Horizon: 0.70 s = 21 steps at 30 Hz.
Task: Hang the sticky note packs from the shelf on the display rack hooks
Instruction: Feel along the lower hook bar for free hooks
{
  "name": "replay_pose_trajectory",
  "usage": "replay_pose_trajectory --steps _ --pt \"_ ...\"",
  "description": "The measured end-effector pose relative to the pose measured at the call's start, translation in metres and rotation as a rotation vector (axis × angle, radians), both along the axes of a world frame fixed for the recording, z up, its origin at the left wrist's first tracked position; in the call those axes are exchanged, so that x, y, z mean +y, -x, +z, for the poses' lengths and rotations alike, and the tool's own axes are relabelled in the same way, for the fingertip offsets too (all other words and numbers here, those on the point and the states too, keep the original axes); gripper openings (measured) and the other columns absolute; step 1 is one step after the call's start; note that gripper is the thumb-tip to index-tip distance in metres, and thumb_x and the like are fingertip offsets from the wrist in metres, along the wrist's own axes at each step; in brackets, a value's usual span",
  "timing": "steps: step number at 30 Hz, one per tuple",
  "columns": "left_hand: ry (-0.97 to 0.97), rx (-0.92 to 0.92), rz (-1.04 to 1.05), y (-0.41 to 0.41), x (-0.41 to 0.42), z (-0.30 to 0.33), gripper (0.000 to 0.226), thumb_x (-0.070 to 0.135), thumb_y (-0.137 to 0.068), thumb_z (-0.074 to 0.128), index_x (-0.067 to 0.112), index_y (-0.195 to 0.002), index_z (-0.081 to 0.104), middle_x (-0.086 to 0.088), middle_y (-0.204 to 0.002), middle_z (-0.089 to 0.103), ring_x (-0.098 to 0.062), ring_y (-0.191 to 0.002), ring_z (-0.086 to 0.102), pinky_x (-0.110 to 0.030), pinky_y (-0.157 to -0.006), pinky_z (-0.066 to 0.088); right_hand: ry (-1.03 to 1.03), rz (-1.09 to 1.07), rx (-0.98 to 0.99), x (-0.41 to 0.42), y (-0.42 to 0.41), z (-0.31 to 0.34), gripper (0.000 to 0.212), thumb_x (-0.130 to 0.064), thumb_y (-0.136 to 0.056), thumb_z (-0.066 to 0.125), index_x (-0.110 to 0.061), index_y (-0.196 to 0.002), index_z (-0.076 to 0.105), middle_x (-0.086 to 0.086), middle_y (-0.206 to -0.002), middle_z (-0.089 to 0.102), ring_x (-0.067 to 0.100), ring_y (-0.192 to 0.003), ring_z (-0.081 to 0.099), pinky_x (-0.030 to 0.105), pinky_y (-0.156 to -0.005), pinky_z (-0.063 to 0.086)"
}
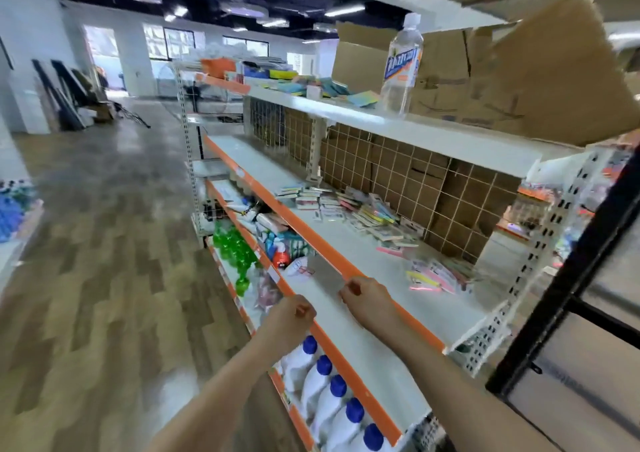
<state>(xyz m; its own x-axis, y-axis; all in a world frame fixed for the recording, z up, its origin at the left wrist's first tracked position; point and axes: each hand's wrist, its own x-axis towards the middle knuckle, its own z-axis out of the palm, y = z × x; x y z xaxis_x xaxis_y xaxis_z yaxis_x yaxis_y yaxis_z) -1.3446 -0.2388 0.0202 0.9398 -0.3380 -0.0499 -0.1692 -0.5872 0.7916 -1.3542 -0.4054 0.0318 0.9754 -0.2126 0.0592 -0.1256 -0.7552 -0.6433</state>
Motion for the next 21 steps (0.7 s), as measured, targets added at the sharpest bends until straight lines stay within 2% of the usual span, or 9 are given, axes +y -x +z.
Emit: replay_pose_trajectory --steps 3,5,7,9,12,15,18,21 --pt "-0.036 -0.002 0.021 -0.049 0.006 0.007 0.023 0.007 -0.094 0.045 -0.001 -0.104 0.065 -0.015 -0.102 0.068 -0.029 -0.097 0.063 -0.032 -0.081 0.049 0.01 0.003 -0.015 0.002 -0.052 0.004 0.022 -0.022 -0.092 0.051 -0.007 -0.077 0.057 0.007 -0.073 0.06 0.028 -0.072 0.057 0.031 -0.059 0.038" --pt "-0.076 -0.013 0.052 -0.083 0.009 0.015 0.022 0.01 -0.095 0.045 0.003 -0.1 0.065 -0.012 -0.1 0.07 -0.025 -0.095 0.065 -0.032 -0.084 0.05 0.008 -0.007 -0.026 0.004 -0.087 0.005 0.024 -0.025 -0.093 0.051 -0.012 -0.073 0.053 0.001 -0.07 0.055 0.023 -0.07 0.054 0.029 -0.056 0.034" --pt "-0.071 -0.014 0.077 -0.114 0.013 0.023 0.019 0.012 -0.096 0.045 0.008 -0.099 0.063 -0.012 -0.1 0.07 -0.026 -0.093 0.067 -0.036 -0.084 0.054 0.02 0.002 -0.04 0.008 -0.123 0.007 0.025 -0.026 -0.093 0.05 -0.017 -0.07 0.048 -0.004 -0.067 0.051 0.02 -0.069 0.051 0.028 -0.054 0.032" --pt "-0.069 -0.035 0.088 -0.142 0.016 0.029 0.019 0.012 -0.096 0.044 0.007 -0.1 0.063 -0.014 -0.1 0.069 -0.027 -0.089 0.067 -0.04 -0.081 0.054 0.022 0.017 -0.053 0.012 -0.155 0.007 0.023 -0.024 -0.093 0.049 -0.017 -0.071 0.048 -0.006 -0.067 0.05 0.017 -0.066 0.049 0.027 -0.053 0.032" --pt "-0.103 -0.064 0.089 -0.178 0.02 0.03 0.018 0.01 -0.095 0.043 0.008 -0.091 0.061 -0.02 -0.1 0.068 -0.024 -0.079 0.061 -0.04 -0.076 0.053 0.024 0.024 -0.065 0.019 -0.192 0.004 0.021 -0.024 -0.094 0.048 -0.02 -0.074 0.05 -0.01 -0.068 0.051 0.006 -0.062 0.048 0.024 -0.052 0.032" --pt "-0.105 -0.06 0.099 -0.21 0.02 0.024 0.022 0.011 -0.096 0.044 0.002 -0.099 0.064 -0.017 -0.1 0.069 -0.027 -0.084 0.064 -0.039 -0.076 0.053 0.037 0.009 -0.049 0.021 -0.22 -0.001 0.021 -0.025 -0.094 0.047 -0.023 -0.074 0.049 -0.008 -0.069 0.053 0.007 -0.061 0.049 0.024 -0.05 0.032" --pt "-0.098 -0.062 0.088 -0.243 0.015 0.015 0.023 0.013 -0.096 0.044 0.006 -0.101 0.065 -0.013 -0.099 0.068 -0.027 -0.085 0.064 -0.038 -0.078 0.055 0.052 -0.007 -0.024 0.016 -0.246 -0.007 0.015 -0.023 -0.093 0.048 -0.016 -0.082 0.057 0.0 -0.08 0.061 0.015 -0.07 0.054 0.026 -0.054 0.034" --pt "-0.113 -0.081 0.054 -0.279 0.005 0.005 0.023 0.013 -0.095 0.043 0.009 -0.1 0.065 -0.01 -0.095 0.068 -0.025 -0.075 0.059 -0.028 -0.062 0.046 0.059 -0.024 -0.015 0.007 -0.272 -0.014 0.018 -0.023 -0.094 0.048 -0.01 -0.093 0.062 0.004 -0.095 0.063 0.021 -0.087 0.058 0.029 -0.069 0.042"
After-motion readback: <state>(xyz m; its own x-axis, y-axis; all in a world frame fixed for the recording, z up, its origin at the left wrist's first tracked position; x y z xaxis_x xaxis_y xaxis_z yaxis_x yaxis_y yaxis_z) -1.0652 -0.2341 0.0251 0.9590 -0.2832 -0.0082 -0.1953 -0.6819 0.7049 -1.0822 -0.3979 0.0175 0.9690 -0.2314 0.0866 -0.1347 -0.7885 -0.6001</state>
